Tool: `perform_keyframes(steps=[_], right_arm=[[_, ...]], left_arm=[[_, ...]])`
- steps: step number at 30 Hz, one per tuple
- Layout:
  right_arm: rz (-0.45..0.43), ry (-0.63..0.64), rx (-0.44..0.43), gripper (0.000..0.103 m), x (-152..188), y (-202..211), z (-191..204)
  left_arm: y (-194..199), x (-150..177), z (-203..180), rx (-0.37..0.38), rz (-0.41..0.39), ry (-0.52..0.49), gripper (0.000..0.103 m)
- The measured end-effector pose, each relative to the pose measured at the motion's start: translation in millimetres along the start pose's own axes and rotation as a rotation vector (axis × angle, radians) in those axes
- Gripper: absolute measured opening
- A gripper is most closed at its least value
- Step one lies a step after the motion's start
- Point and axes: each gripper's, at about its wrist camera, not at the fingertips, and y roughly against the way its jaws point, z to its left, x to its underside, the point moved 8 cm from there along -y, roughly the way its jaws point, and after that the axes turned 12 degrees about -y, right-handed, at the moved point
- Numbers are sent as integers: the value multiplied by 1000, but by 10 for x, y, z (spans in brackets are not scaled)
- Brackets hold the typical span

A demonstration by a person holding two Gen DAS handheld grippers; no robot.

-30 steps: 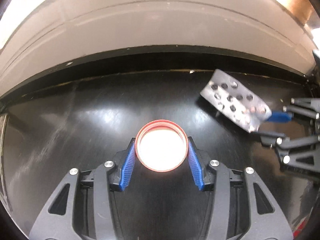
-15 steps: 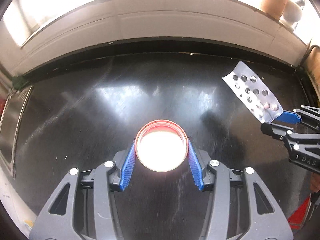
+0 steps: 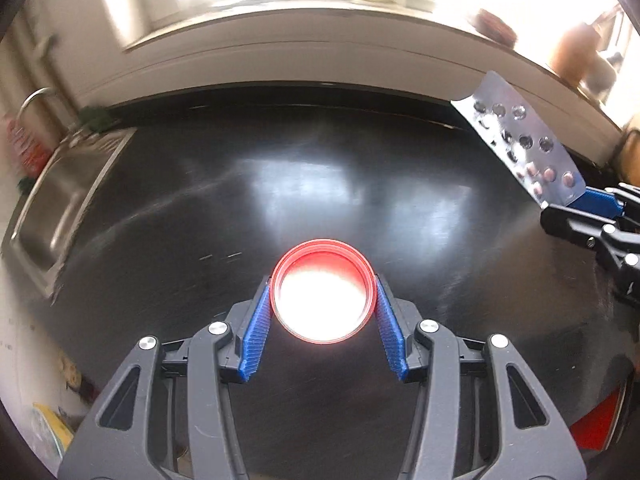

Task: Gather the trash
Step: 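Carry the red cap and blister pack over the black bin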

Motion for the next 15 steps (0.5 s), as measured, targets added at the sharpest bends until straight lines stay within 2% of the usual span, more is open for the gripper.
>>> perform_keyframes(steps=[5,7,12,15], right_arm=[[33,120,-139,40,3,-132,1037],[63,191,-191,40,67,-214,1490],[207,358,-361,41,491,-433,2724],[296,450,-422,41,832,-579,3305]], left_arm=[[325,543,748,-107,-2,124,49],[431,883,1089,-155,15,197,49],[552,1741,1678,-226,72,368,49],[606,2375,2023,-267,111,478,49]])
